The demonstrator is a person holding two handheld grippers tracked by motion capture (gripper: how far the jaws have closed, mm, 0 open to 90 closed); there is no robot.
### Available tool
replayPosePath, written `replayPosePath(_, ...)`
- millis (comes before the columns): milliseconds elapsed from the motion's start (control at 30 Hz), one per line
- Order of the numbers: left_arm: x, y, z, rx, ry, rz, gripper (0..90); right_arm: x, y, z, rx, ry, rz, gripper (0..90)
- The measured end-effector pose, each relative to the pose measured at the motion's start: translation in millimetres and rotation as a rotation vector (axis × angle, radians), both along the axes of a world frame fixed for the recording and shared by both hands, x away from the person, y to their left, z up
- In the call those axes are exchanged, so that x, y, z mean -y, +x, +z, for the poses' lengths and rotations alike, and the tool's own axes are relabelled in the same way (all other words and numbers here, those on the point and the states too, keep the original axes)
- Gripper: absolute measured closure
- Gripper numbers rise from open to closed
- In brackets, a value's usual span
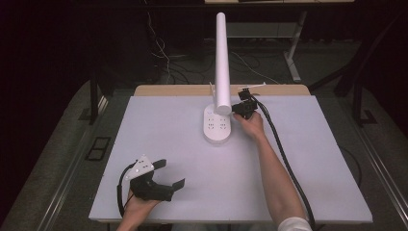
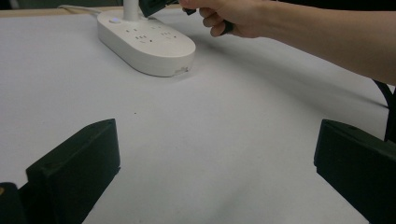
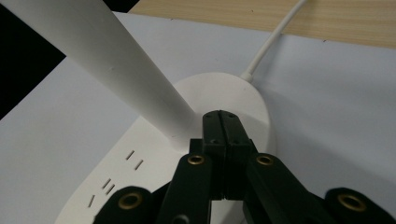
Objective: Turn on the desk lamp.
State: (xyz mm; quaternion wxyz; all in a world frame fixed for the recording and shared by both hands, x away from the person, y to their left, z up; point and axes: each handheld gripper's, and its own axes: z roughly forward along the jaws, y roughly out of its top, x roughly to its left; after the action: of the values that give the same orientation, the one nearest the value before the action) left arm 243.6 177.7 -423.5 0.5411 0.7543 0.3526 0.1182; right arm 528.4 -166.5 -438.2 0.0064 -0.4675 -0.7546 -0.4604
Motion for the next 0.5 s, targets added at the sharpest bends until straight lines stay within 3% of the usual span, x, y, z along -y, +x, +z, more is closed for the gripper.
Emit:
replayPosePath(167,1.1,0.0,0.0,0.002,0.003,-0.002,0.0,-2.0,-2.0,0.6,0.021,-0.025,-0.003,90.0)
replayPosePath(400,2.0,0.3,-0.1,0.002,0.006,-0.004,0.0,-2.9,-3.6,0.2,0.011,-0.034,-0.020,90.0)
replayPosePath(500,1.7,0.3,-0.1,0.003,0.007,-0.006,0.0,-5.0,-4.4,2.7,0.036,-0.067,-0.015,90.0)
